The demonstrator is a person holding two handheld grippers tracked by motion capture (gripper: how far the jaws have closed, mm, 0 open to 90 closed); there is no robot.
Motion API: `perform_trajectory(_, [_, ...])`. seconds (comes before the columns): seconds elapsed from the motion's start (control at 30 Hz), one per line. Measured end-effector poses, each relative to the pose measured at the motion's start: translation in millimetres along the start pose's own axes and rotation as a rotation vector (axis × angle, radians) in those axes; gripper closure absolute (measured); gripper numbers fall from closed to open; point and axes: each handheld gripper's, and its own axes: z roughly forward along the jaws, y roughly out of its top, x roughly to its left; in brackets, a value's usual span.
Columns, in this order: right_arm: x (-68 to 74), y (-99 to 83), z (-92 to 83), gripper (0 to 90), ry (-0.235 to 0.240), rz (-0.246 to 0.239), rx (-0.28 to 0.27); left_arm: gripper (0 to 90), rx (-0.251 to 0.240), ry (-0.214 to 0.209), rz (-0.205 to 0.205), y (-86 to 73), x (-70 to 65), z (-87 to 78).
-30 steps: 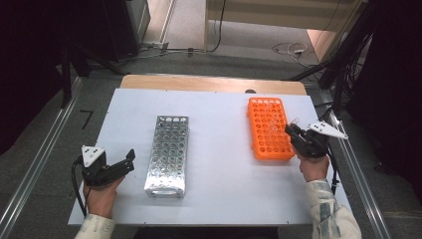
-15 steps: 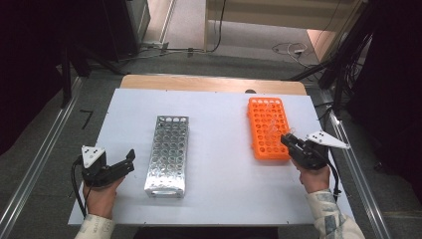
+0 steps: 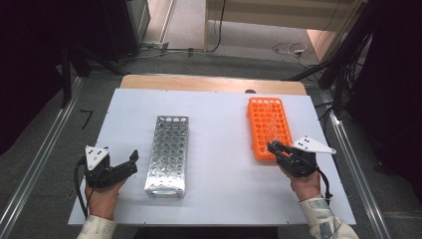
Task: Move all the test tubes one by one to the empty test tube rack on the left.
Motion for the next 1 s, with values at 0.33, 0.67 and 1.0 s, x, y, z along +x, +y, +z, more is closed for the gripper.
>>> perform_trajectory(0.33, [21.1, 2.2, 16.5, 73.5, 0.056, -0.045, 0.022, 7.5, -0.012, -0.044, -0.003, 5.1, -9.2, -1.9])
perform_trajectory(0.67, [42.2, 4.3, 35.0, 73.5, 0.111, -0.075, 0.045, 10.4, -0.020, -0.100, 0.018, 12.2, -24.0, 1.4])
perform_trajectory(1.0, [54.3, 6.4, 51.6, 73.5, 0.137, -0.084, 0.063, 10.9, -0.029, -0.162, 0.059, 16.8, -42.6, 3.4])
